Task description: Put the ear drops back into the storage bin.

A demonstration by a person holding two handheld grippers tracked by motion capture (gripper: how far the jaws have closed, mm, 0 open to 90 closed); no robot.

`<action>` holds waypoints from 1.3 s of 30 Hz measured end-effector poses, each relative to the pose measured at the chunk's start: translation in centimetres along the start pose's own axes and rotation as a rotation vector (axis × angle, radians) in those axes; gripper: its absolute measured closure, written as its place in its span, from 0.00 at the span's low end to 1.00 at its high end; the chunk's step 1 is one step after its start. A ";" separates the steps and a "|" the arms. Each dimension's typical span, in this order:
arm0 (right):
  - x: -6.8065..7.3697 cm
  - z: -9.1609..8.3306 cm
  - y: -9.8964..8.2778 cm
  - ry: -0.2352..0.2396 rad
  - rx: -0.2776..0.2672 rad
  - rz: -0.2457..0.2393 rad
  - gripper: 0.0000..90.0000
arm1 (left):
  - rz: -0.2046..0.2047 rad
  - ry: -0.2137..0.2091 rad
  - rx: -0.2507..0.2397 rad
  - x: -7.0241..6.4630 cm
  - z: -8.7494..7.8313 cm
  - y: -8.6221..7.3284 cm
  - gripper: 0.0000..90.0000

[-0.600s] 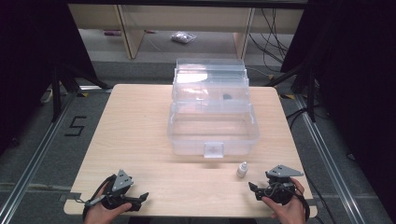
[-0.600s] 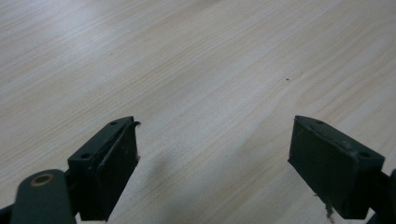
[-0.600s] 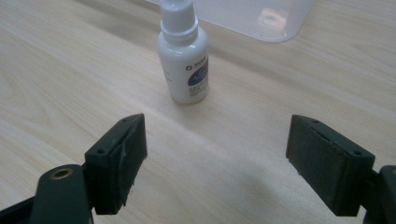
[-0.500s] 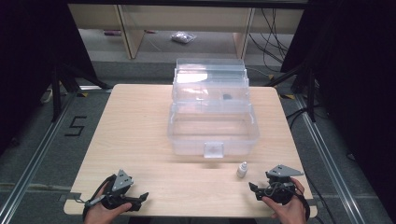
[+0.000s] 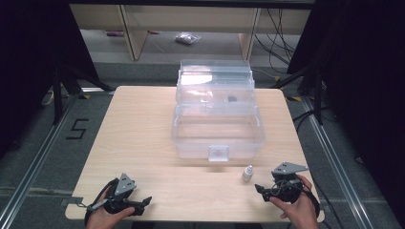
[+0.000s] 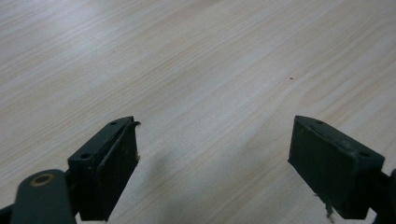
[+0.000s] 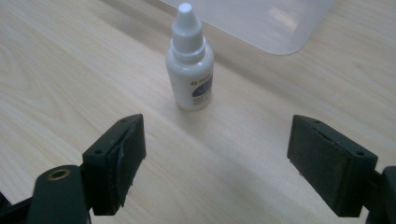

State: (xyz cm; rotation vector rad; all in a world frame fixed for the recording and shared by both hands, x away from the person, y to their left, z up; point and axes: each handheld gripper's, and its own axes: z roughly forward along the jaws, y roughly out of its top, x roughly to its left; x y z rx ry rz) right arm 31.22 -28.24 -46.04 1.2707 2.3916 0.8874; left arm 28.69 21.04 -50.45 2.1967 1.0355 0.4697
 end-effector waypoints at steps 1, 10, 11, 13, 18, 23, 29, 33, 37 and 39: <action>0.0 0.0 0.0 0.000 0.000 0.000 0.23 | 0.000 0.000 0.000 0.0 0.0 0.0 0.17; -0.3 -0.2 1.7 0.006 0.079 -0.060 0.24 | 0.002 -0.010 0.000 0.0 0.0 0.0 0.17; -0.3 -0.2 1.7 0.006 0.079 -0.060 0.24 | 0.002 -0.010 0.000 0.0 0.0 0.0 0.17; -0.2 -0.2 2.2 0.014 0.105 -0.066 0.24 | 0.002 -0.012 -0.002 0.0 0.0 0.0 0.17; -0.1 -0.2 3.0 0.018 0.152 -0.102 0.25 | -0.001 -0.012 -0.004 0.0 0.0 0.0 0.17; 0.0 0.0 3.7 0.019 0.176 -0.137 0.25 | 0.004 -0.014 -0.001 0.0 -0.1 0.0 0.17; 0.1 0.3 4.7 0.020 0.228 -0.142 0.26 | -0.008 -0.006 -0.002 0.1 0.0 0.0 0.17; 0.0 0.6 5.4 0.021 0.239 -0.167 0.27 | -0.036 -0.011 -0.023 0.0 0.1 -0.1 0.17; 0.3 0.9 5.9 0.030 0.277 -0.175 0.27 | -0.006 -0.007 -0.001 0.1 0.0 -0.1 0.17; 0.3 1.1 6.1 0.031 0.290 -0.192 0.27 | -0.014 -0.006 -0.008 0.1 0.1 -0.1 0.17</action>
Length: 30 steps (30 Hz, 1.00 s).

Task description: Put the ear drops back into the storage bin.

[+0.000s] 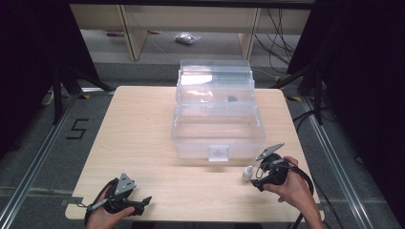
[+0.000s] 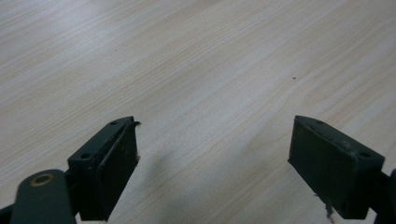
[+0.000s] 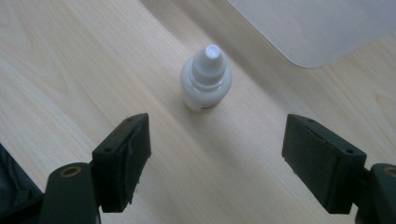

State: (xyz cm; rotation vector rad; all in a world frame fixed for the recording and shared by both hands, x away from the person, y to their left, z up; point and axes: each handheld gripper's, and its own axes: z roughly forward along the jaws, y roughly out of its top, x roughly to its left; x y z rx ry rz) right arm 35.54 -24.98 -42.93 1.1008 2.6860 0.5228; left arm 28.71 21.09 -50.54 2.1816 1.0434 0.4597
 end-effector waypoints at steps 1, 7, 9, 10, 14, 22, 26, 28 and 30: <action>0.0 0.1 0.3 0.000 0.016 -0.010 0.27 | 0.005 0.011 0.005 0.0 0.0 0.0 0.17; 0.0 0.3 1.1 0.002 0.036 -0.033 0.28 | -0.009 0.000 -0.007 -0.1 0.0 0.0 0.17; 0.1 0.4 1.3 0.003 0.044 -0.026 0.28 | -0.012 -0.002 -0.010 -0.1 0.1 0.0 0.17; 0.0 0.5 1.5 -0.002 0.046 -0.031 0.28 | -0.018 -0.007 -0.016 -0.1 0.1 0.0 0.17; 0.2 0.8 2.0 -0.001 0.055 -0.048 0.28 | 0.009 0.001 0.007 0.0 -0.1 0.0 0.17; 0.3 1.6 3.1 0.011 0.098 -0.080 0.36 | -0.008 0.008 -0.007 -0.1 0.1 0.0 0.17; 0.0 2.0 3.4 0.014 0.112 -0.091 0.40 | -0.016 -0.008 -0.015 -0.2 0.1 0.0 0.17; -0.1 2.2 3.5 0.022 0.123 -0.090 0.43 | -0.014 -0.009 -0.013 -0.2 0.1 0.0 0.17; -0.2 2.3 3.6 0.019 0.128 -0.098 0.44 | -0.012 -0.007 -0.011 -0.1 0.1 0.0 0.17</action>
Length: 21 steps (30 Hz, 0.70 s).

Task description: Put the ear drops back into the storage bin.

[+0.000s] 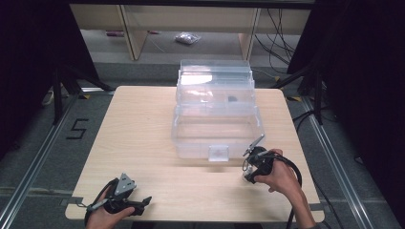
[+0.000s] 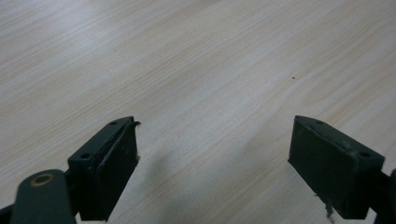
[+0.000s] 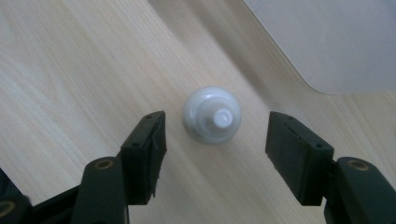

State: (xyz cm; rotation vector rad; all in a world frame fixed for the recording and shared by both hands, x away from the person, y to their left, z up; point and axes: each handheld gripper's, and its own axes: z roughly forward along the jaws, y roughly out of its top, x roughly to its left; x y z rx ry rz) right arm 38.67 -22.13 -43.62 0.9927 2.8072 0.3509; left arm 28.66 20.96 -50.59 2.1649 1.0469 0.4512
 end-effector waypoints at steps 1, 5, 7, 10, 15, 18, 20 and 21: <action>-0.1 0.2 0.2 0.007 0.008 -0.008 0.46 | -0.003 -0.002 -0.003 0.0 0.0 0.0 0.17; -0.1 0.5 0.5 0.004 0.022 -0.016 0.50 | -0.002 -0.002 -0.001 -0.1 0.0 0.0 0.17; -0.2 0.6 0.7 0.003 0.033 -0.026 0.52 | -0.003 -0.002 -0.002 0.0 0.0 0.0 0.17; -0.3 0.8 0.9 0.001 0.038 -0.043 0.53 | -0.003 -0.002 -0.001 0.0 0.0 0.0 0.17; -0.2 1.1 1.3 0.011 0.064 -0.037 0.58 | 0.018 0.004 0.015 0.1 -0.1 0.0 0.17; -0.6 1.4 1.3 0.003 0.061 -0.078 0.59 | 0.021 0.005 0.017 0.1 -0.1 0.0 0.17; -0.6 1.5 1.4 0.006 0.067 -0.080 0.61 | 0.022 0.005 0.018 0.1 -0.1 0.0 0.17; -0.3 1.6 1.5 0.022 0.077 -0.063 0.62 | 0.023 0.005 0.018 0.1 -0.1 0.0 0.17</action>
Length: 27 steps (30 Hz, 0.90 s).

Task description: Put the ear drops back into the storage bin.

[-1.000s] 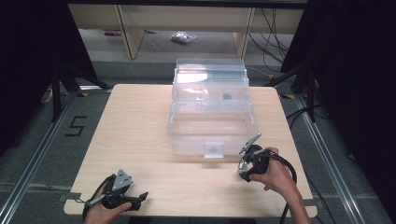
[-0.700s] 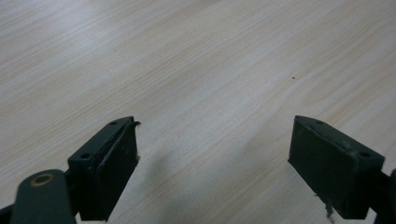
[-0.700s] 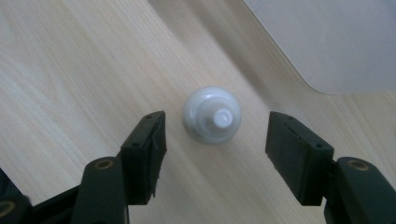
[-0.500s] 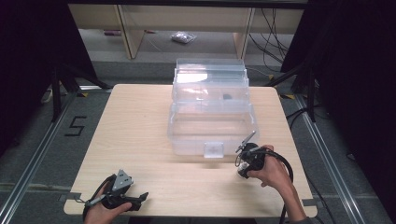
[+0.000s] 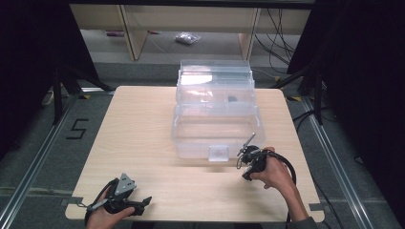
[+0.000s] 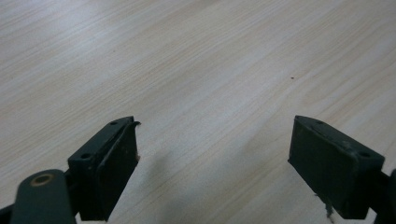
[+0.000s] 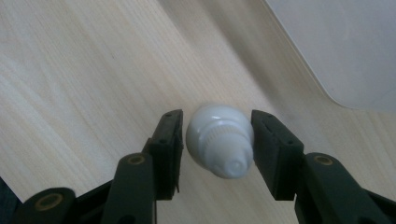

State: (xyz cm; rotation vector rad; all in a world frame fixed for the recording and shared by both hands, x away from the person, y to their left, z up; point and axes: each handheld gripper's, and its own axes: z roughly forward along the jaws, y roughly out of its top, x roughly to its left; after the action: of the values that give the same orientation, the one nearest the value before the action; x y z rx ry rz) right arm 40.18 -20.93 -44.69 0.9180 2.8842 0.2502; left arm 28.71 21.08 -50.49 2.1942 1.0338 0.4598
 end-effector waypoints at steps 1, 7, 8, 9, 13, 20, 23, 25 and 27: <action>0.0 0.0 0.0 0.000 0.000 0.000 0.62 | 0.000 0.000 0.000 0.0 0.0 0.0 0.17; 0.1 0.2 0.1 0.002 0.019 0.027 0.67 | -0.015 -0.002 -0.011 -0.1 0.1 0.0 0.17; 0.1 0.2 0.2 0.000 0.020 0.017 0.67 | 0.000 -0.007 0.007 0.0 0.0 0.0 0.17; 0.1 0.2 0.2 0.000 0.020 0.017 0.67 | 0.000 -0.007 0.007 0.0 0.0 0.0 0.17; -0.1 0.0 0.2 0.001 -0.002 -0.028 0.67 | -0.002 -0.001 0.000 0.0 0.0 0.0 0.17; 0.1 -1.7 0.4 0.007 -0.023 -0.021 0.67 | -0.015 -0.002 -0.010 -0.1 0.1 0.0 0.17; 0.0 -2.1 0.3 0.006 -0.028 -0.015 0.67 | -0.001 -0.001 0.002 0.0 0.0 0.0 0.17; 0.0 -2.7 0.3 0.016 -0.028 -0.005 0.67 | -0.006 -0.004 0.005 0.0 0.0 0.0 0.17; -0.2 -2.9 0.3 0.019 -0.034 -0.018 0.67 | -0.003 -0.005 0.003 0.0 0.0 0.0 0.17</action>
State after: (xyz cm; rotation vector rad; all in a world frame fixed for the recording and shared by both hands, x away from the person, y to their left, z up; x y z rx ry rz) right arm 40.09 -21.13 -41.77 0.8884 2.8948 0.3071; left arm 28.70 21.05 -50.52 2.1954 1.0352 0.4520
